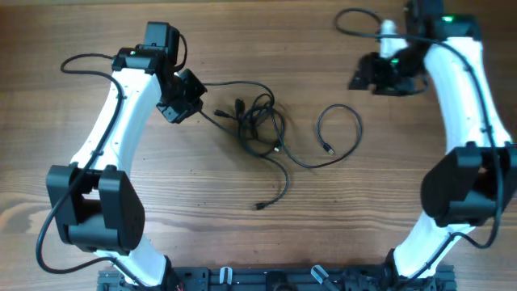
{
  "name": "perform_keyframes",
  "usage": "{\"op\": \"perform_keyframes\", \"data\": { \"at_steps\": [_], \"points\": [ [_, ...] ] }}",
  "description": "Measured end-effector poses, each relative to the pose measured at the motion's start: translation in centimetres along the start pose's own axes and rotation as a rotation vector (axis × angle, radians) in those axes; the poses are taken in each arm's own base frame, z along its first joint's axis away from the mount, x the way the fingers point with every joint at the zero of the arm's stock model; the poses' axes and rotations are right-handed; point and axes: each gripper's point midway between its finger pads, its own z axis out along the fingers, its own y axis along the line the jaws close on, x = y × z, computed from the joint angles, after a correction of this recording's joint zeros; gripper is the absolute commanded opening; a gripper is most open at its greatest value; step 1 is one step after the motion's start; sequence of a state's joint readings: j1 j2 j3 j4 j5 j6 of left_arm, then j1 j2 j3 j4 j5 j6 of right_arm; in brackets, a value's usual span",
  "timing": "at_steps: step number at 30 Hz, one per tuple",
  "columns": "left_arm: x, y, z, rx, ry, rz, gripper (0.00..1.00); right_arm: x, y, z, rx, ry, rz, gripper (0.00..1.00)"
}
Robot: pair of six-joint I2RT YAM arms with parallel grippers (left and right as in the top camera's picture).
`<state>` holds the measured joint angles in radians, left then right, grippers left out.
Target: Untangle cables
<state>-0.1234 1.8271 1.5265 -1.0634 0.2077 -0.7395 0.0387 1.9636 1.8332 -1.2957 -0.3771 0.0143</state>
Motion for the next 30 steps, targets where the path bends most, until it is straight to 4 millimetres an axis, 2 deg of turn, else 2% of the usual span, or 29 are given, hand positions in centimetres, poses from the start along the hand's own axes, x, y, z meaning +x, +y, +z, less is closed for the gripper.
{"op": "perform_keyframes", "data": {
  "at_steps": [4, 6, 8, 10, 14, 16, 18, 19, 20, 23, 25, 27, 30],
  "points": [
    [0.0, -0.1, 0.0, 0.002, -0.001, 0.002, 0.04, 0.9, 8.8, 2.7, -0.089, 0.016, -0.25, 0.79],
    [0.0, -0.1, 0.0, 0.002, -0.001, 0.002, 0.04, 1.2, 11.5, 3.6, -0.1, 0.007, -0.329, 0.79],
    [0.0, -0.1, 0.0, 0.002, -0.001, 0.002, 0.04, 1.3, 13.1, 4.0, -0.102, -0.005, -0.372, 0.75],
    [0.0, -0.1, 0.0, 0.002, -0.001, 0.002, 0.04, 2.1, 13.8, 5.0, -0.103, 0.02, -0.391, 0.7],
    [0.0, -0.1, 0.0, 0.002, -0.001, 0.002, 0.04, 4.3, 13.8, 9.1, -0.09, 0.14, -0.376, 0.54],
    [0.0, -0.1, 0.0, 0.002, -0.001, 0.002, 0.04, 4.6, 13.8, 9.8, -0.087, 0.158, -0.372, 0.45],
    [0.0, -0.1, 0.0, 0.002, -0.001, 0.002, 0.04, 4.7, 13.8, 10.2, -0.084, 0.168, -0.358, 0.31],
    [0.0, -0.1, 0.0, 0.002, -0.001, 0.002, 0.04, 4.7, 13.7, 10.4, -0.081, 0.174, -0.354, 0.2],
    [0.0, -0.1, 0.0, 0.002, -0.001, 0.002, 0.04, 4.8, 13.6, 10.6, -0.079, 0.177, -0.346, 0.15],
    [-0.2, -0.3, 0.0, 0.01, -0.009, 0.005, 0.04, 4.9, 14.0, 10.4, -0.1, 0.183, -0.341, 0.04],
    [-0.2, -0.3, 0.0, 0.011, -0.01, 0.005, 0.04, 4.5, 14.9, 9.2, -0.12, 0.172, -0.343, 0.04],
    [-0.2, -0.4, 0.0, 0.013, -0.012, 0.006, 0.04, 3.7, 16.1, 7.1, -0.137, 0.148, -0.354, 0.05],
    [-0.2, -0.4, 0.0, 0.012, -0.012, 0.006, 0.04, 2.5, 18.6, 2.6, -0.18, 0.076, -0.385, 0.04]
  ]
}}
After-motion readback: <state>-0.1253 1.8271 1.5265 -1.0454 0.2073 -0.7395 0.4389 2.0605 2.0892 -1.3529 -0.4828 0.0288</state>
